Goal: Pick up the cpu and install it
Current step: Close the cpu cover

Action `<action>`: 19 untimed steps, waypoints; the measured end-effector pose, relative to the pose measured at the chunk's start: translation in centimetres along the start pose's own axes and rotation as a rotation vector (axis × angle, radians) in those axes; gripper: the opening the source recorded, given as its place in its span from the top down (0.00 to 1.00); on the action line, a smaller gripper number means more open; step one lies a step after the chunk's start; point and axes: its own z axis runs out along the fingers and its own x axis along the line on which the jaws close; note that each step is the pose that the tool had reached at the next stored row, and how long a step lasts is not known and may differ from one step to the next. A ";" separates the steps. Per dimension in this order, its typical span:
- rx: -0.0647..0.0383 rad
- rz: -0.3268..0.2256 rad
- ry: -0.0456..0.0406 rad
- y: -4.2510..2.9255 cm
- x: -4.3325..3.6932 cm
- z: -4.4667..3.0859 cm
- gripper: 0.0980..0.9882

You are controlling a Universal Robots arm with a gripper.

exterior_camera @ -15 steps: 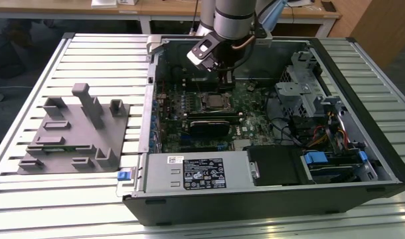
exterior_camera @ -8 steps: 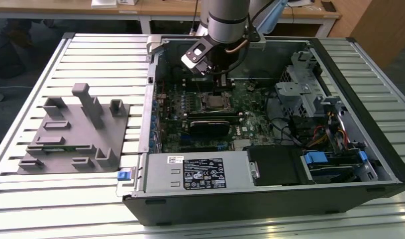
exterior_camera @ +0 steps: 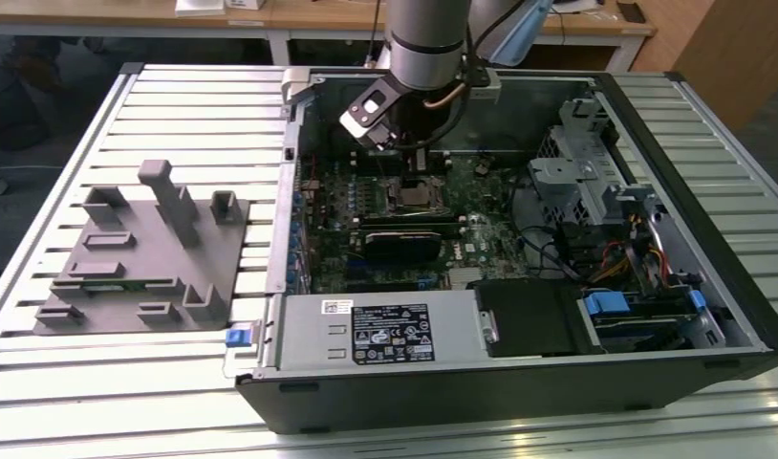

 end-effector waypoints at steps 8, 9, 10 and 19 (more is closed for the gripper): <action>0.000 0.000 0.0001 -0.94 0.00 0.59 0.99; 0.000 0.000 0.0001 -1.06 0.00 0.72 0.99; -0.001 0.000 0.0000 -1.17 0.00 0.85 0.99; -0.002 0.000 -0.0001 -1.41 -0.01 1.67 0.99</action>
